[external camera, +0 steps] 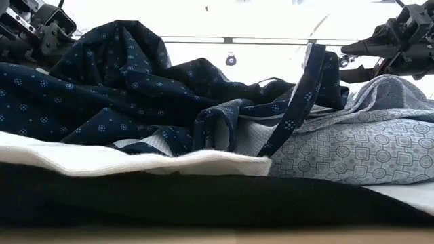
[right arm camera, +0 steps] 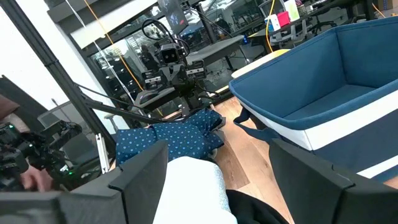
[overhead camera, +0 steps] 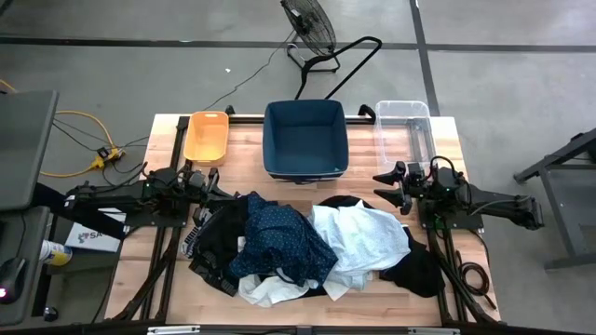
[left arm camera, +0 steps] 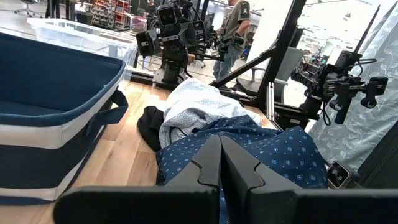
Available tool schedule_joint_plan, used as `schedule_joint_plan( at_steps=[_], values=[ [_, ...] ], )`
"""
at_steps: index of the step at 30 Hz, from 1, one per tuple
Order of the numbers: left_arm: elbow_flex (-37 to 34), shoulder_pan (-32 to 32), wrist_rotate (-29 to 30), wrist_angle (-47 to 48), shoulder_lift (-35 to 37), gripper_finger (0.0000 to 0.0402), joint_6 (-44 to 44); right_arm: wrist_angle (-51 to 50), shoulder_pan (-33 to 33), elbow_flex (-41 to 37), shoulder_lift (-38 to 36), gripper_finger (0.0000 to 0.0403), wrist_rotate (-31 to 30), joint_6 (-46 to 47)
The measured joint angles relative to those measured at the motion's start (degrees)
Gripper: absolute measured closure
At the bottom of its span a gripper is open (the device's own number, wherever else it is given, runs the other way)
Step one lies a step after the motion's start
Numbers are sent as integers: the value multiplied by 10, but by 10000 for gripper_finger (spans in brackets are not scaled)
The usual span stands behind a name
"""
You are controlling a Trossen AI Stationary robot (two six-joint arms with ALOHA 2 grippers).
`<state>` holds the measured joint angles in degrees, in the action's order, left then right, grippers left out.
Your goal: Pick & Place Cloths
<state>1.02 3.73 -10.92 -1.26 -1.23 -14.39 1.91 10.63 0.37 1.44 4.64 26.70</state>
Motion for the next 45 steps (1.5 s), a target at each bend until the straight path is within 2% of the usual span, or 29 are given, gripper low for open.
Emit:
schedule_joint_plan(
  at_steps=[13, 17, 19, 21, 24, 27, 31, 35, 40, 45],
  values=[
    [0, 0, 0, -3, 0, 402, 0, 0, 0, 0, 0, 130, 0, 0],
    [0, 0, -11, -18, 0, 402, -54, 0, 0, 0, 0, 130, 0, 0],
    [6, 0, -18, -12, 0, 402, -53, 0, 0, 0, 0, 130, 0, 0],
    [18, 0, -19, 4, -1, 402, -40, 0, 0, 0, 0, 130, 0, 0],
    [35, 0, -17, -3, -10, 402, 41, 0, 0, 0, 0, 130, 0, 0],
    [53, 0, 11, 6, -23, 402, 65, 0, 0, 0, 0, 130, 0, 0],
    [102, 0, 56, 47, -91, 402, 67, 0, 0, 0, 0, 130, 0, 0],
    [168, 0, 97, 105, -205, 402, 67, 0, 0, 0, 0, 130, 0, 0],
    [258, -9, 98, 135, -355, 402, 66, 0, 0, 0, 0, 130, 0, 0],
    [333, -54, 96, 138, -471, 402, 66, 0, 0, 0, 0, 130, 0, 0]
  ],
)
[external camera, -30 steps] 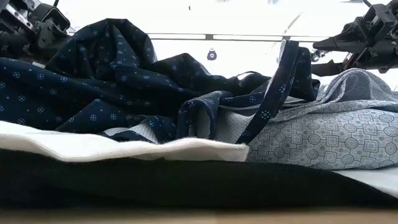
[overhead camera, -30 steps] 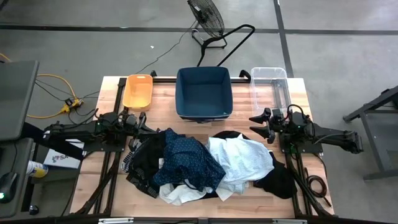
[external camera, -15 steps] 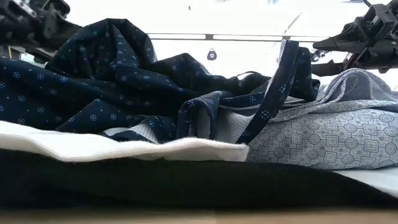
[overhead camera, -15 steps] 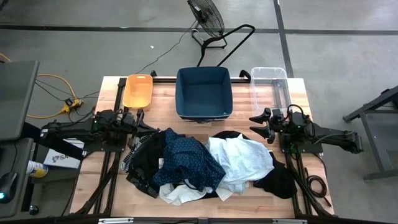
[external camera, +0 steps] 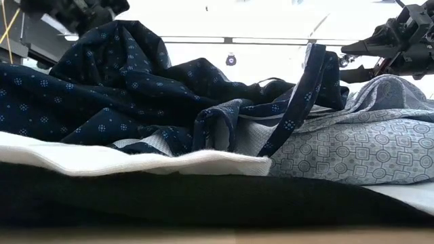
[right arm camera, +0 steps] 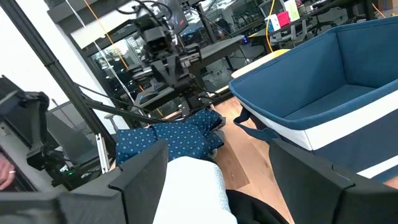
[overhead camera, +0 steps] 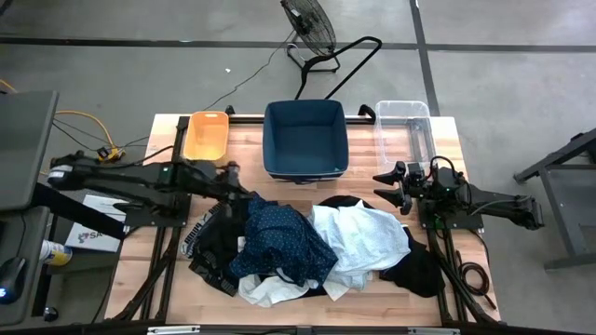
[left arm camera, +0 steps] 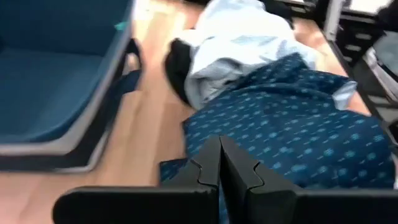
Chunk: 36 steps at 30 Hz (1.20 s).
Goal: Pick & Place Cloths
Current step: Put the blue t-shirt into the blue bin
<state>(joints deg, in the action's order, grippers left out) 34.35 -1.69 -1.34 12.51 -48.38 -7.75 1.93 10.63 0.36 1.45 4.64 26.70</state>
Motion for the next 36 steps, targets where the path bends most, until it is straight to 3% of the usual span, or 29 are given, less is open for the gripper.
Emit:
schedule_joint_plan(
  at_steps=[5, 9, 12, 15, 22, 30, 36],
  values=[
    [42, -57, 14, 6, -66, 401, 0, 0, 0, 0, 0, 130, 0, 0],
    [65, -104, 101, 20, -91, 387, 3, 0, 0, 0, 0, 130, 0, 0],
    [79, -139, 131, 38, -96, 350, 62, 0, 0, 0, 0, 130, 0, 0],
    [90, -160, 129, 64, -96, 296, 116, 0, 0, 0, 0, 130, 0, 0],
    [93, -202, 78, 87, -95, 187, 151, 0, 0, 0, 0, 130, 0, 0],
    [91, -214, 54, 96, -108, 138, 160, 0, 0, 0, 0, 130, 0, 0],
    [91, -213, 59, 63, -157, 117, 177, 0, 0, 0, 0, 130, 0, 0]
  ],
)
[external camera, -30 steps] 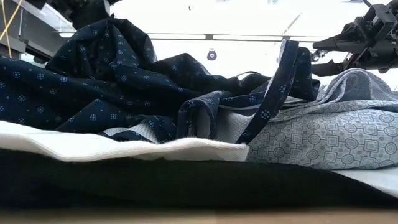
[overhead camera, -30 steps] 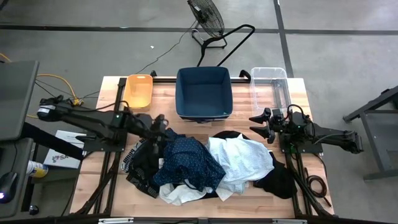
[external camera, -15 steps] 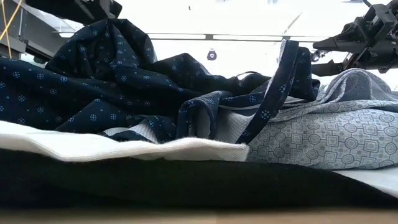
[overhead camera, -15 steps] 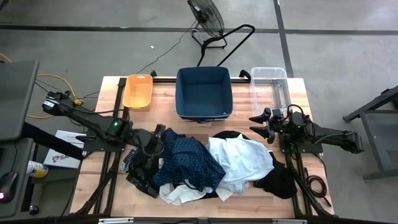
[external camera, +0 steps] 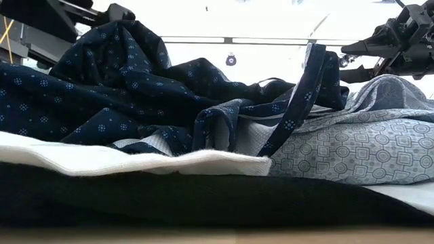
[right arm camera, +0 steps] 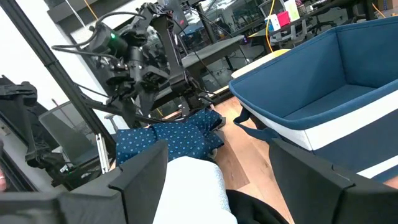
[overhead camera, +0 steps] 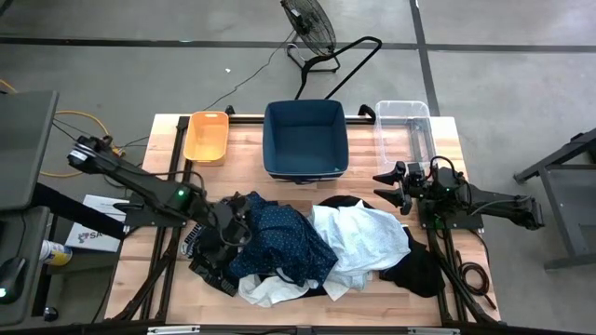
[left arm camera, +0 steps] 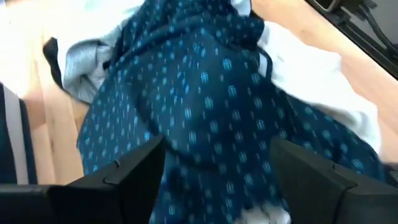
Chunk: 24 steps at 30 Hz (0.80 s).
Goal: Pick & Place Cloths
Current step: Put the blue t-shirt into the blue bin
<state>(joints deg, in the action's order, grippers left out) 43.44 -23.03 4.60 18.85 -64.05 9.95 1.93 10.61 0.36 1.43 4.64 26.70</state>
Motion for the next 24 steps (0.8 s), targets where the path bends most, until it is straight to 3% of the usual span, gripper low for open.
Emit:
schedule_joint_plan(
  at_steps=[5, 8, 24],
  values=[
    [1, 0, 15, -73, -51, 106, 27, 0, 0, 0, 0, 130, 0, 0],
    [0, 0, 38, -82, -76, 105, 33, 0, 0, 0, 0, 130, 0, 0],
    [0, 17, 49, -163, -203, 105, 15, 0, 0, 0, 0, 130, 0, 0]
  ],
)
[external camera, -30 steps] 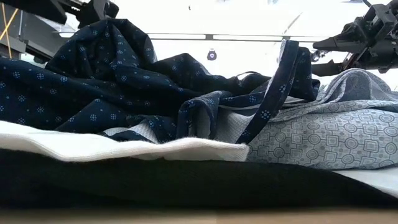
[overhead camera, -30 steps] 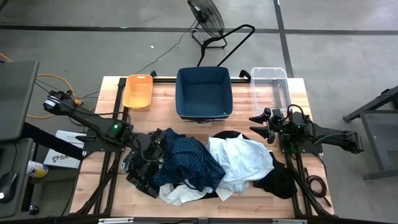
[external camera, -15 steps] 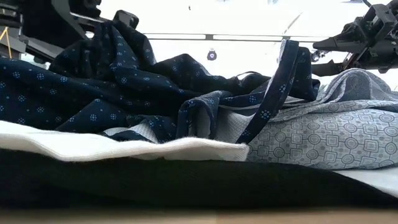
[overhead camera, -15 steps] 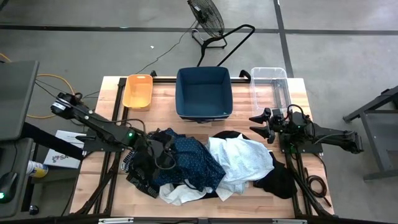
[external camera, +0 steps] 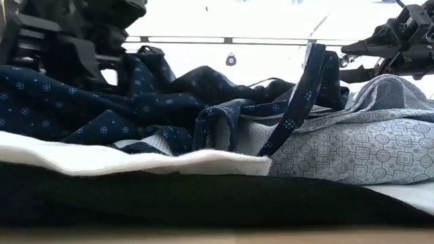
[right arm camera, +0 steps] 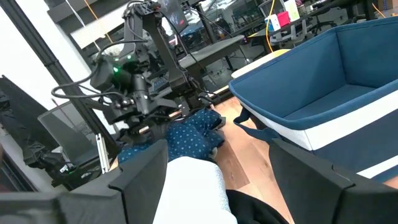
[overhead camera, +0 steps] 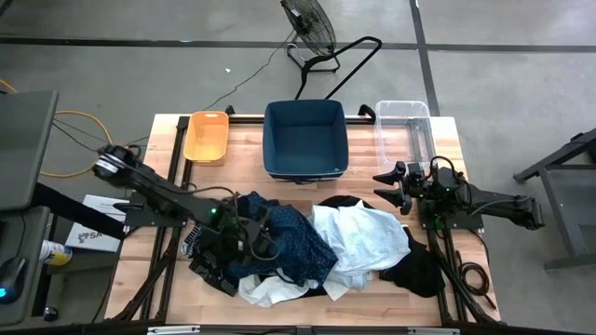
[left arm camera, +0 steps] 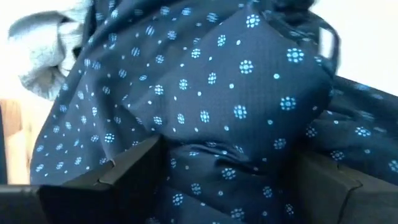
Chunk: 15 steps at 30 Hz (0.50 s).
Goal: Pick & Place Cloths
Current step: Put the blue t-shirt into the blue bin
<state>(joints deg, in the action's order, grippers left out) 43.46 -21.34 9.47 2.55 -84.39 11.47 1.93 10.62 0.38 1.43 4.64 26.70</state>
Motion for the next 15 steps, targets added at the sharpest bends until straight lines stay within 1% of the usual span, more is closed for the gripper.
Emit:
schedule_joint_plan(
  at_steps=[5, 10, 13, 15],
  values=[
    [0, 20, -1, -16, -32, 105, -31, 0, 0, 0, 0, 130, 0, 0],
    [1, 30, -3, -5, -56, 106, -81, 0, 0, 0, 0, 130, 0, 0],
    [2, 30, -4, 5, -65, 122, -110, 0, 0, 0, 0, 130, 0, 0],
    [2, 30, -4, 15, -65, 142, -121, 0, 0, 0, 0, 130, 0, 0]
  ],
)
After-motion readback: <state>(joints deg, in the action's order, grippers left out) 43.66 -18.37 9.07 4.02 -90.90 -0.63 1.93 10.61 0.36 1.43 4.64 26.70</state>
